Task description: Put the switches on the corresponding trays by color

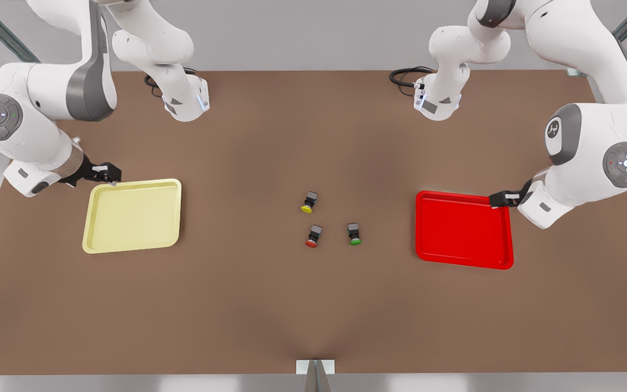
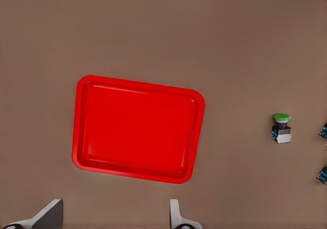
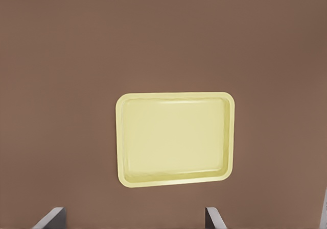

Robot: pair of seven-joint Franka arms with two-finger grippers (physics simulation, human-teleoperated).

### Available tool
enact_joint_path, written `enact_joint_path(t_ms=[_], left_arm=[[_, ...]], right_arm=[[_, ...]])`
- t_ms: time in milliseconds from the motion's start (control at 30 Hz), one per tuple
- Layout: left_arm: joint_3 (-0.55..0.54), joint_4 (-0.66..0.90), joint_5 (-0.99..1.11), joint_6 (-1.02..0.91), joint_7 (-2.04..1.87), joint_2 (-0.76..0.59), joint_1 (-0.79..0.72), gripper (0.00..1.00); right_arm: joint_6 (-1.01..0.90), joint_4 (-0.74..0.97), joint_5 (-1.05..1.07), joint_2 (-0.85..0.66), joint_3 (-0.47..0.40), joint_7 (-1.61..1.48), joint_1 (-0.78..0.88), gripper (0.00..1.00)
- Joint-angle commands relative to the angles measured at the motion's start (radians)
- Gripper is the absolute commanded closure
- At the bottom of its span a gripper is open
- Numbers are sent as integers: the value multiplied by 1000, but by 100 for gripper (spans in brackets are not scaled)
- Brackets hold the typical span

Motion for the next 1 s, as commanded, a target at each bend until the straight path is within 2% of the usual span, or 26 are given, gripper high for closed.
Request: enact_joint_path(t_ms=[0, 67, 200, 300, 367, 467, 500, 600, 767, 967], left_arm=[[0, 0, -1, -2, 1, 0, 0, 0], [2, 2, -1, -19, 6, 3, 0, 0], [-12, 17, 2, -20, -1, 28, -6, 0], [-63, 17, 4, -20, -27, 41, -13, 0], [-66, 17, 4, -19, -47, 44, -26, 0], [-77, 17, 2, -19, -47, 44, -26, 0], [-75, 17, -1, -19, -47, 41, -21, 0], [-77, 17, 1, -14, -45, 43, -27, 0], [-75, 15, 2, -8, -53, 70, -35, 0], [-83, 17, -8, -10, -142, 130, -138, 0]], right_arm=[[0, 0, 0, 1, 0, 0, 2, 0], [-3, 9, 5, 77, 9, 57, 47, 0], [25, 3, 169, 249, 15, 474, 284, 0], [183, -20, 225, 356, 15, 768, 465, 0], [319, -64, 282, 386, 15, 880, 560, 0], [480, -43, 325, 488, 15, 1023, 677, 0], [497, 6, 325, 539, 14, 1054, 702, 0], [574, 11, 324, 594, 12, 1054, 736, 0], [684, -14, 324, 631, 9, 1071, 757, 0], [925, -155, 322, 622, -38, 1066, 835, 0]])
